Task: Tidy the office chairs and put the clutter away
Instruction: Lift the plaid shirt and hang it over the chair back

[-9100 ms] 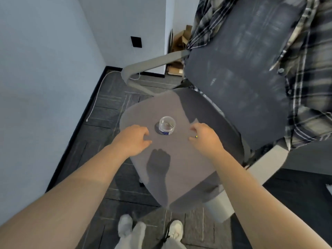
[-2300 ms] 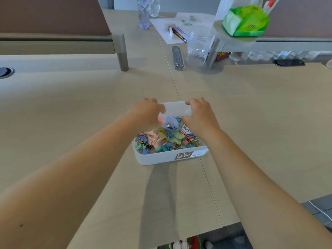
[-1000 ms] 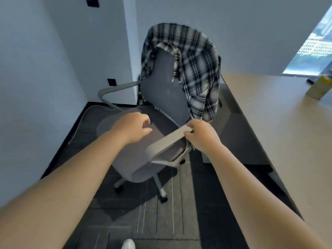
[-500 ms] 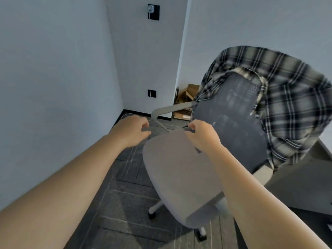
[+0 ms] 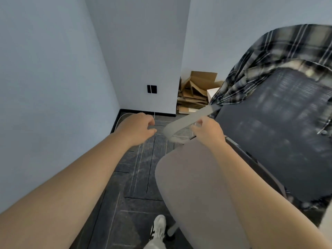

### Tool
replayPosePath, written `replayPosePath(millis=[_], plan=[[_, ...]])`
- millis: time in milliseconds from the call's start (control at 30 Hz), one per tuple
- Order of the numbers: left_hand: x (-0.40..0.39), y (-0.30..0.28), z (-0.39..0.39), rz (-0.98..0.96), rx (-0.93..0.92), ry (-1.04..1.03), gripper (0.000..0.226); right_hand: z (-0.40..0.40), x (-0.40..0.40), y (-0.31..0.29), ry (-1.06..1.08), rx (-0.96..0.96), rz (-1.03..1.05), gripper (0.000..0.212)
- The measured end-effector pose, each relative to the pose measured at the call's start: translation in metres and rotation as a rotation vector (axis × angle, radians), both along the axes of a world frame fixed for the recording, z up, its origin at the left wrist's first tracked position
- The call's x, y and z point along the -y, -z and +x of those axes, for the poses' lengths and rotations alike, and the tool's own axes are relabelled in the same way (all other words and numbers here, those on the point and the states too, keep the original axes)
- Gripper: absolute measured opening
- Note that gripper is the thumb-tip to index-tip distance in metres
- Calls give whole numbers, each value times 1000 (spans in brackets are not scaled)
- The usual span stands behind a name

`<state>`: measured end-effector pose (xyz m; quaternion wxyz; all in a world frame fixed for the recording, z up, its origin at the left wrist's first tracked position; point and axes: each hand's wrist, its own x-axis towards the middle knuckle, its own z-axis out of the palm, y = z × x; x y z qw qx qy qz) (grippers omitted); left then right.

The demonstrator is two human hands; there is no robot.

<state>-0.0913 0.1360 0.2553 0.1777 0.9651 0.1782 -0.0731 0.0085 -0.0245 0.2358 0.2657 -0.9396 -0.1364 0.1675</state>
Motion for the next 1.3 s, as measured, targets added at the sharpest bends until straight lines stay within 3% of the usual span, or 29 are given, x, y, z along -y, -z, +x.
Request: replayPosePath(millis=[233, 367, 500, 567, 900, 1067, 1200, 1300], plan=[[-50, 69, 118, -50, -123, 85, 34, 99, -51, 69, 151, -116, -49, 38], [-69, 111, 156, -76, -195, 133, 34, 135, -71, 113, 328, -198, 4, 57], [-85, 138, 172, -94, -227, 169, 35, 149, -88, 143, 593, -330, 223, 86], [-95, 148, 175, -104, -250, 198, 37, 150, -95, 151, 657, -342, 262, 91], [-130, 148, 163, -102, -249, 427, 33, 91, -100, 150, 585, -372, 201, 85], [-129, 127, 147, -112, -188, 509, 32, 42, -97, 144, 480, -412, 60, 83], [-127, 96, 126, -102, -140, 542, 33, 10, -91, 120, 402, -338, -171, 49], [-130, 64, 107, -87, -64, 523, 33, 0, -90, 82, 435, -166, -134, 31]])
